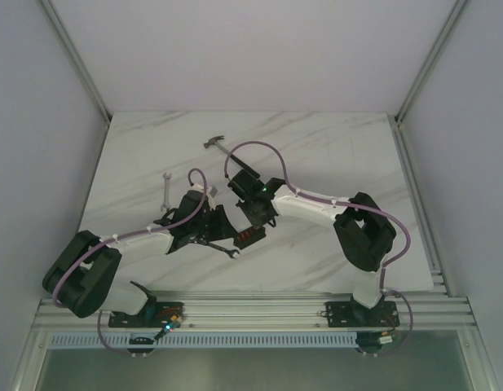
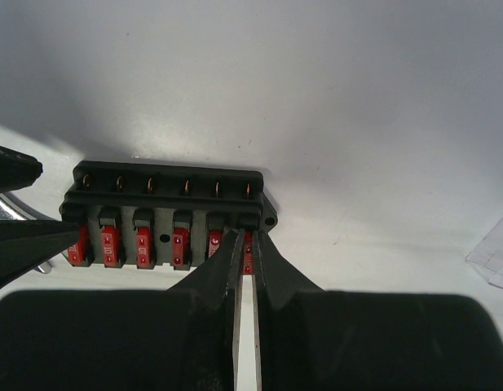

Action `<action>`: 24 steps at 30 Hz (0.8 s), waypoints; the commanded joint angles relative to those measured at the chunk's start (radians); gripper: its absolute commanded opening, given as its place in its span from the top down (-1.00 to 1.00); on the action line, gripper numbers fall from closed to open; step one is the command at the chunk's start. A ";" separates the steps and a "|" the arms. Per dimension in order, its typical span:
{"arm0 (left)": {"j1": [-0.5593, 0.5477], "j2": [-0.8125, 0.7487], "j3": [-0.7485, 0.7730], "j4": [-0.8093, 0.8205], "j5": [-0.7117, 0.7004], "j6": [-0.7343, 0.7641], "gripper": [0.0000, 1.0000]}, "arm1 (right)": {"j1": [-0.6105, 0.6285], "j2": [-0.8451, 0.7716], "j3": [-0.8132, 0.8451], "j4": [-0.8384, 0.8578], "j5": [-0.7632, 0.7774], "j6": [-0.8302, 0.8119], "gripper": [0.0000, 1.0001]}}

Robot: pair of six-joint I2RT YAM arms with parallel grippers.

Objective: Snap on the fuse box
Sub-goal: Install the fuse at the fuse box base.

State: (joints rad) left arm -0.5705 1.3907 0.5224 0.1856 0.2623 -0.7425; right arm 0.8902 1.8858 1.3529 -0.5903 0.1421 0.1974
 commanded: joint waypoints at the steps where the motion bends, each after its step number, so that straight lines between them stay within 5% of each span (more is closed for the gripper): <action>1: 0.005 0.010 0.010 -0.022 0.004 -0.004 0.07 | 0.019 0.087 -0.093 -0.023 -0.013 0.028 1.00; 8: 0.004 0.003 0.004 -0.022 0.001 -0.008 0.08 | 0.025 0.042 -0.099 0.024 -0.042 0.041 0.98; 16: 0.004 -0.014 0.001 -0.025 0.001 -0.006 0.07 | 0.023 -0.054 -0.047 0.030 -0.038 0.051 0.54; 24: 0.004 -0.019 -0.001 -0.030 0.002 -0.003 0.07 | 0.024 -0.081 -0.007 -0.002 -0.020 0.074 0.34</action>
State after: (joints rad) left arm -0.5697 1.3891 0.5224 0.1726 0.2615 -0.7498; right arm 0.9043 1.8496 1.3170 -0.5613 0.1280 0.2424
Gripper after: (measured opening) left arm 0.464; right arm 0.323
